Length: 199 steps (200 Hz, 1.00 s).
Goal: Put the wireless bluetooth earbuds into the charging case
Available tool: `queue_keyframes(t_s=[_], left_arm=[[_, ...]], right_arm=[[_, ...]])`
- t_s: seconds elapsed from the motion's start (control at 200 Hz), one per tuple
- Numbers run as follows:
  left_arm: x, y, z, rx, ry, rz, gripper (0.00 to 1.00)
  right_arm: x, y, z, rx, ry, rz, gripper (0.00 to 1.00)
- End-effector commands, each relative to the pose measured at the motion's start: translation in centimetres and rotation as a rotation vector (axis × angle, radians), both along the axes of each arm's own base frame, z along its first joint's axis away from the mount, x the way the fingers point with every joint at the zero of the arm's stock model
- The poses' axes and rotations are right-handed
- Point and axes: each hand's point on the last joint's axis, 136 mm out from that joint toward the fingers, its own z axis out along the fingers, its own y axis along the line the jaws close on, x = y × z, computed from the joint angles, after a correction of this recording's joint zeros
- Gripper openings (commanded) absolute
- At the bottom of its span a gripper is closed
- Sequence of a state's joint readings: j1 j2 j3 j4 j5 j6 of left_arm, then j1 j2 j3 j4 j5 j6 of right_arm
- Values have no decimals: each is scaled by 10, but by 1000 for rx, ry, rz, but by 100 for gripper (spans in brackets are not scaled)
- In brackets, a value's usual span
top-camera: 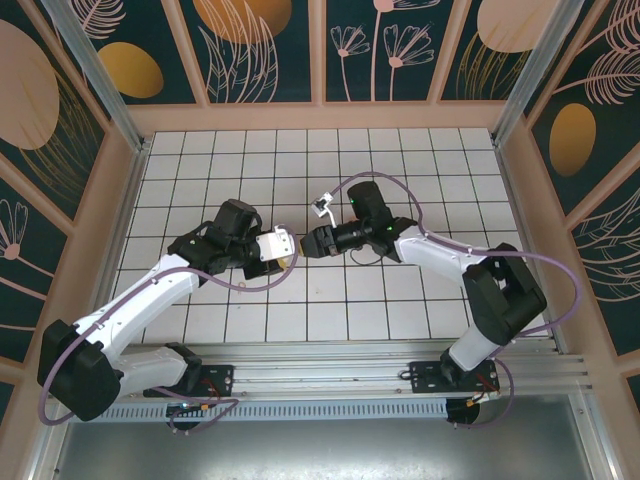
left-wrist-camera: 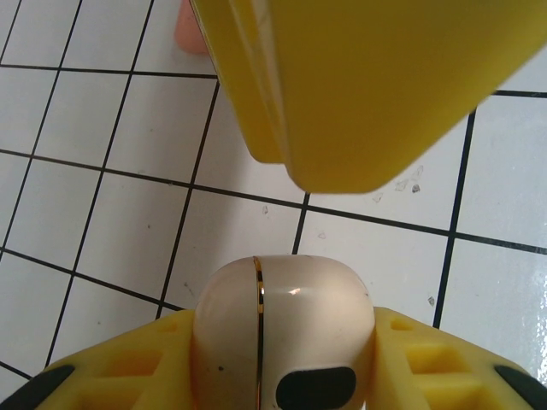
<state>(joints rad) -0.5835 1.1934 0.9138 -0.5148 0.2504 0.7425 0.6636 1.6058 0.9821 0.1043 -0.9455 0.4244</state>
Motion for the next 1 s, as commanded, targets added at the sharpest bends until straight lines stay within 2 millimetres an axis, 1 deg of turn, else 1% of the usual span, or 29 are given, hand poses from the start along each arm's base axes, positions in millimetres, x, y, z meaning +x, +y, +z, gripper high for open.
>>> queue_keyframes(t_s=[0.0,0.115,0.405,0.651,0.846,0.926,0.991], left_arm=[[-1,-8,13,-36,-40,-48,23],[-2,-8,16,-43,-47,-54,23],[-2,-12,21,-61,-69,-75,23],[-4,-14,26,-73,-91,-91,24],[-5,-15,29,-78,-103,-99,24],[-4,-15,30,-77,-105,-97,26],[-4,-15,30,-74,-106,-96,27]], right_arm=[[-7,13,13,42,-18,64,56],[-10,19,14,47,-15,83,55],[-5,26,9,50,5,82,52],[-7,30,12,74,18,102,48],[-10,36,12,80,26,116,42],[-10,36,13,86,25,118,37],[-10,36,15,91,19,120,34]])
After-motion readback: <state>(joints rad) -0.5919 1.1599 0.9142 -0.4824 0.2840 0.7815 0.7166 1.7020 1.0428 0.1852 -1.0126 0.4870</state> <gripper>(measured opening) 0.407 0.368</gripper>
